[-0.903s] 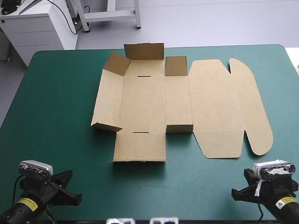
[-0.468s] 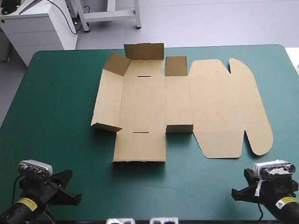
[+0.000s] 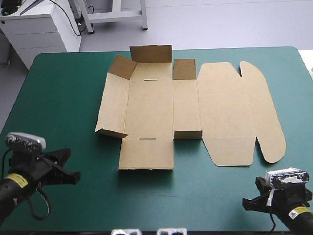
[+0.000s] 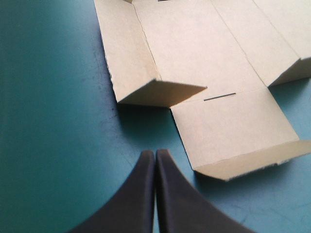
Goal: Fold the box
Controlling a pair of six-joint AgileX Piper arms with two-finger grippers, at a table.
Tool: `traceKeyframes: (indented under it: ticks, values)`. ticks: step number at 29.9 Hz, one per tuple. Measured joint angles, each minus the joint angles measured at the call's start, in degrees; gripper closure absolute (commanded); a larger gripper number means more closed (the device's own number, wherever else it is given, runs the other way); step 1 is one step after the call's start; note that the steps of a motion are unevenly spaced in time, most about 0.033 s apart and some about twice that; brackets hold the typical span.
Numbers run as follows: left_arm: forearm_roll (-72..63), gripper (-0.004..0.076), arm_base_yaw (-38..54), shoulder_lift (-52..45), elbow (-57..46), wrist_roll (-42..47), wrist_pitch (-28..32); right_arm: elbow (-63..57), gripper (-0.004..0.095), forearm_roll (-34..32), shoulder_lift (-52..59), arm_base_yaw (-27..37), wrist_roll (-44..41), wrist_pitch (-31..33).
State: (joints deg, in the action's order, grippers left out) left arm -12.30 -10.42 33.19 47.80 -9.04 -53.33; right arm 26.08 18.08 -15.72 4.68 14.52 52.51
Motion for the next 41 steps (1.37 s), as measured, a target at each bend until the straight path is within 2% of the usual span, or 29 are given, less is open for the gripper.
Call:
traceKeyframes:
  ticks: [18,26,31,37,39,41]
  values:
    - [-0.78,0.0732,0.7,44.68,34.27,0.0,-2.17,0.0,0.0928,0.0,0.0,0.0,0.0,0.0]
    - [-17.13,0.0732,12.18,59.15,46.54,-5.92,-6.67,0.0,0.0928,0.0,0.0,0.0,0.0,0.0]
    - [-28.32,0.0732,21.2,65.61,48.94,-9.37,-11.26,0.0,0.0928,0.0,0.0,0.0,0.0,0.0]
    - [-31.1,0.0731,25.84,70.77,49.08,-12.08,-16.06,0.0,0.0928,0.0,0.0,0.0,0.0,0.0]
    - [-31.06,0.0713,25.94,72.19,49.08,-13.12,-16.6,0.0,0.0928,0.0,0.0,0.0,-0.05,0.0]
    - [-31.17,0.0657,25.94,73.27,49.08,-13.52,-16.79,0.0,0.0928,0.0,0.0,0.0,-0.05,0.0]
